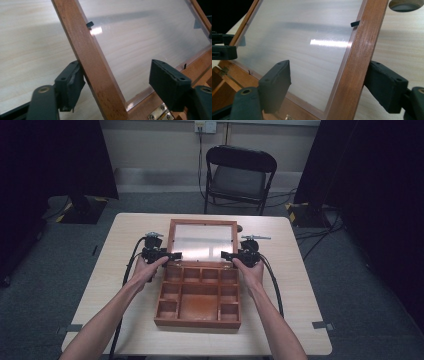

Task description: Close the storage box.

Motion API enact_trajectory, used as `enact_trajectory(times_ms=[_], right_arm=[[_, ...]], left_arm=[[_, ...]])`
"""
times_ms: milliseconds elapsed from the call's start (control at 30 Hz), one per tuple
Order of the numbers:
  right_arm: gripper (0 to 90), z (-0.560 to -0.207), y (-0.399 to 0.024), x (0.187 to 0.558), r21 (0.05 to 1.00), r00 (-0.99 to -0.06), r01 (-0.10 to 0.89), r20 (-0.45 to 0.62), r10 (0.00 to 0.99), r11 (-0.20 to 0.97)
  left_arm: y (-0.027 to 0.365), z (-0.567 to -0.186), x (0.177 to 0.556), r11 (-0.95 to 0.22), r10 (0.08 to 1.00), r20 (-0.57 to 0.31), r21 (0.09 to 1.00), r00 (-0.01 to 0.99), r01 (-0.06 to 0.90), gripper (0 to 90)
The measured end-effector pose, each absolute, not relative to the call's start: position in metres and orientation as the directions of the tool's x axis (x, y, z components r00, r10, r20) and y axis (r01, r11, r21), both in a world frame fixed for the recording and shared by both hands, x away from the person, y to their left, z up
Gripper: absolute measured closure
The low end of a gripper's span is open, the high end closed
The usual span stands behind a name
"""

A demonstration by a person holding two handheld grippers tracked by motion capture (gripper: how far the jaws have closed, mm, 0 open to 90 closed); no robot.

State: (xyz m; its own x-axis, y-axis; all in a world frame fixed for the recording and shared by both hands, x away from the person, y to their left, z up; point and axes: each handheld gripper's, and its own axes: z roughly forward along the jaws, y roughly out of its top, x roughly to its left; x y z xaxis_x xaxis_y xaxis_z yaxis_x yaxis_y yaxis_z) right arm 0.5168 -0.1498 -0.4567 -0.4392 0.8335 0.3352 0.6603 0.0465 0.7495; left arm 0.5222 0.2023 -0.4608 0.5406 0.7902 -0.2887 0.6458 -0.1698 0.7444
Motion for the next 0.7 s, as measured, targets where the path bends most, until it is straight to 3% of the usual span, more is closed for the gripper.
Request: enact_trajectory(times_ms=[333, 700], right_arm=[[35.8, -0.442, -0.155, 0.508, 0.776, -0.44, 0.63, 0.317, 0.84, 0.037], [40.8, -0.429, -0.158, 0.497, 0.796, -0.449, 0.605, 0.323, 0.833, 0.018]], left_arm=[[0.207, -0.448, 0.515, -0.174, 0.785, -0.263, 0.775, 0.561, 0.607, 37.2], [0.214, -0.435, 0.506, -0.162, 0.768, -0.269, 0.797, 0.582, 0.582, 43.3]])
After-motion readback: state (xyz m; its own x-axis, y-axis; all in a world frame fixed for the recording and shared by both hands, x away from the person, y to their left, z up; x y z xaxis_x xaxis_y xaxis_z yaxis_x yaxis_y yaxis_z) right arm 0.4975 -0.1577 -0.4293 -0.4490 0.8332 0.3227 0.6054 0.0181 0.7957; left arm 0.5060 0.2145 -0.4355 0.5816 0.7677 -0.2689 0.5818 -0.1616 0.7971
